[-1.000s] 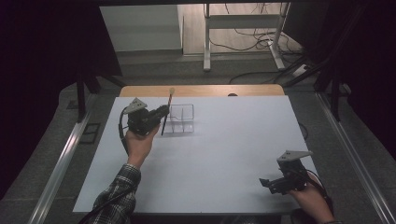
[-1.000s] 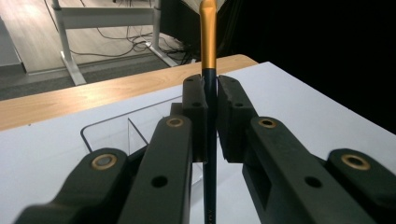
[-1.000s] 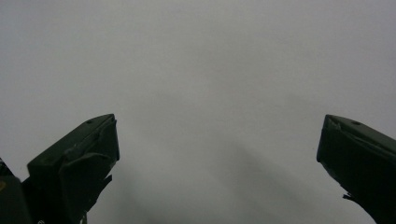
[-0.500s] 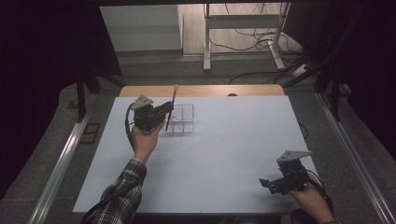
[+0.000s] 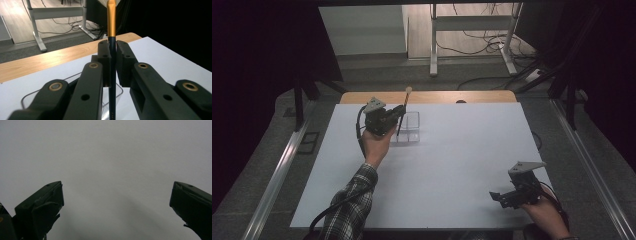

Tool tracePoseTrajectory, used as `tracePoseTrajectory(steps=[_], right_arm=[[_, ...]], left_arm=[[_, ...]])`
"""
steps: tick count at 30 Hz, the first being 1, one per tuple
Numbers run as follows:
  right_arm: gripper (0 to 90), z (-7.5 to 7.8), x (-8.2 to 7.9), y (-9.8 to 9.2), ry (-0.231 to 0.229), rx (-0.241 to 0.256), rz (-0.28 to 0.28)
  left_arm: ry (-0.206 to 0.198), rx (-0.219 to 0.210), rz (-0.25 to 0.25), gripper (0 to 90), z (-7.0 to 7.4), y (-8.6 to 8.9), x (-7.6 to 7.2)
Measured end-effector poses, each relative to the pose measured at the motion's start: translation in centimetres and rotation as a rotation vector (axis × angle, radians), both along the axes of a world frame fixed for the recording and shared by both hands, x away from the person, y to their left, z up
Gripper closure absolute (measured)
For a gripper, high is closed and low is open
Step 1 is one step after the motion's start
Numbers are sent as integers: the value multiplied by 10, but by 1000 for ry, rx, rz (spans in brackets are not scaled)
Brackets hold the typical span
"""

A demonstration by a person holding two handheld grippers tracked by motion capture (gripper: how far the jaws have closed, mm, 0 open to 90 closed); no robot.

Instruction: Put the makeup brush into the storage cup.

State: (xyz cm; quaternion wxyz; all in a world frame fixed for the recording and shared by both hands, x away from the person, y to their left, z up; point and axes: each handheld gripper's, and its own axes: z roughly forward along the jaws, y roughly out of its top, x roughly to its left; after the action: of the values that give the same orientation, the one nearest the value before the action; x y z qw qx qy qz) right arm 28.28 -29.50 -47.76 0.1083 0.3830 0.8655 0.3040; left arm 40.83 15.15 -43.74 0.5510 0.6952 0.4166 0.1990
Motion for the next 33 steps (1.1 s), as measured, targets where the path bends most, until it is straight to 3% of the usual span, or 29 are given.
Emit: tracePoseTrajectory(steps=[33], right_arm=[[0, -1, 1, -1, 11, 10, 8]], left_arm=[[-18, 13, 11, 826, 2, -30, 37]])
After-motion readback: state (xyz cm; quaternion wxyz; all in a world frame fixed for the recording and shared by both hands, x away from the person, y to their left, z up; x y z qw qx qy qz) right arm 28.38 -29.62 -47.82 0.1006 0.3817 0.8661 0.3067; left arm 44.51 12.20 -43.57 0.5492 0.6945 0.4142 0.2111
